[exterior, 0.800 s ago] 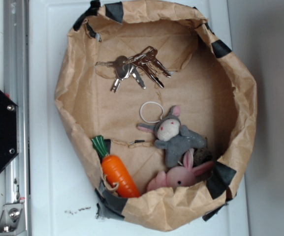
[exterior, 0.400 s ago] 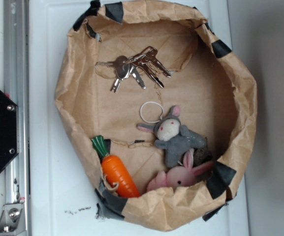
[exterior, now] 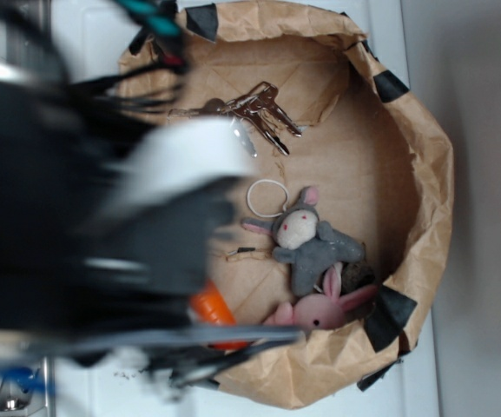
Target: Grab the silver keys.
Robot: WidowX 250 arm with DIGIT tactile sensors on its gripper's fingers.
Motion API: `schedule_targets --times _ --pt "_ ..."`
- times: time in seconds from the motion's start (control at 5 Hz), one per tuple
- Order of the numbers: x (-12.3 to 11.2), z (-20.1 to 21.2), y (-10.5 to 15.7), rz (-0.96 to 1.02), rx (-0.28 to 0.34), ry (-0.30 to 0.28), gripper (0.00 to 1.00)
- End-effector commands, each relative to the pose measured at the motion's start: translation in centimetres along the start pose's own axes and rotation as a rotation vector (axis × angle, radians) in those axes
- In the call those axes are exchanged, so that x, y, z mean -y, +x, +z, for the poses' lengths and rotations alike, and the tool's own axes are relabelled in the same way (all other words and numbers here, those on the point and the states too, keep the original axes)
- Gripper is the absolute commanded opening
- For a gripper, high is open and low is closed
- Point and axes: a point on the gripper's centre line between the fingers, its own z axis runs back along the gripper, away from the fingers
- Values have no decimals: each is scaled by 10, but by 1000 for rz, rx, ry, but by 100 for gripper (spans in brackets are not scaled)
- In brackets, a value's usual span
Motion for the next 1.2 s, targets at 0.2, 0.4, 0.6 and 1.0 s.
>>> schedule_targets --times 0.2,0.4,0.6,1.0 --pt "-31 -25 60 155 236 129 100" --pt "-36 -38 65 164 237 200 100" --pt "-47 -54 66 174 243 238 100" --pt "-49 -64 63 194 243 219 100"
